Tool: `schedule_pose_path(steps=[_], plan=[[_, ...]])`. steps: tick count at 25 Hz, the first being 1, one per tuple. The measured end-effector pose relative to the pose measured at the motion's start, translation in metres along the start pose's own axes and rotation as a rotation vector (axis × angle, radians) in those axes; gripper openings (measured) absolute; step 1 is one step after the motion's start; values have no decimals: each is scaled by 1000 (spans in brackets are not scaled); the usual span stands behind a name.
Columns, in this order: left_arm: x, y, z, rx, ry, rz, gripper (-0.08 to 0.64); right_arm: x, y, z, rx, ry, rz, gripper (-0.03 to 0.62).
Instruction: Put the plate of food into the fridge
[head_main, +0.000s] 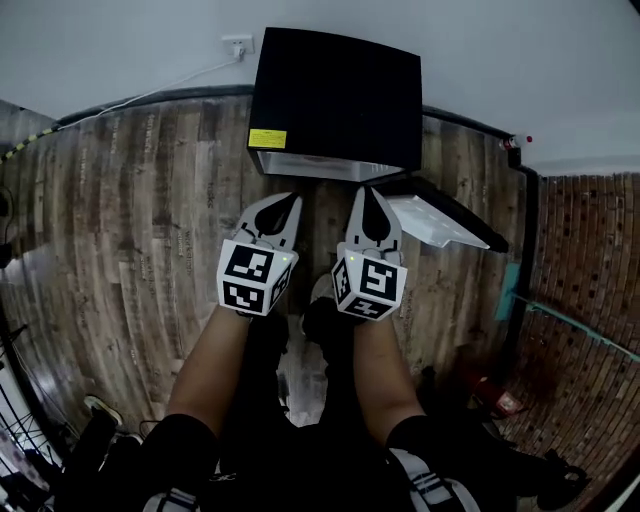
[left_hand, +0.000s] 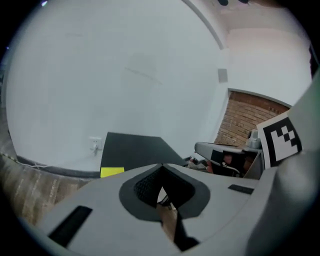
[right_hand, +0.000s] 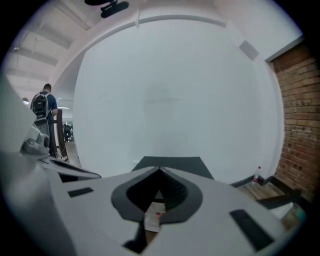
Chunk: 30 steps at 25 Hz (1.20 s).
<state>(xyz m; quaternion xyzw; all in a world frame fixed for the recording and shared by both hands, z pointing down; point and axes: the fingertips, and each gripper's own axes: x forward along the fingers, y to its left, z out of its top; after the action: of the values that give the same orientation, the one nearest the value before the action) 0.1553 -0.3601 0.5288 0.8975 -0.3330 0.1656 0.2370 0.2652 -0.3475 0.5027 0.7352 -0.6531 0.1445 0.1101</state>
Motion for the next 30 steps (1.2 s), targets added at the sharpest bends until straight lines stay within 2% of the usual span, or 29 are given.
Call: schedule_pose_path(steps=[4,9,12,15,18,22,26,30], plan=[[-59,-31,105,9,-30,-4,-5,-47,10,103,20,-11,-12,12],[-121,-77,210,40,-81,-4,-5,-110,13,217,47,-73,-6,12],[-142,-107,253,40,-112,-3,-5,-140,7,273,49,-118,9,12],[-155,-136,281,83,-135,5,-5,-162,-3,319,50,-178,15,12],[-173,-162,309,128,-179,16,-5,-184,-9,354,47,-237,28,12],[-190,-179,344,153,-246,31,-5,-202,-11,388,20,-278,42,12],[-199,-195,361,173,-286,56,-5,-216,-16,402,1,-311,73,12],[-199,-202,373,171,-293,59,-5,-215,-15,415,-23,-311,103,12]])
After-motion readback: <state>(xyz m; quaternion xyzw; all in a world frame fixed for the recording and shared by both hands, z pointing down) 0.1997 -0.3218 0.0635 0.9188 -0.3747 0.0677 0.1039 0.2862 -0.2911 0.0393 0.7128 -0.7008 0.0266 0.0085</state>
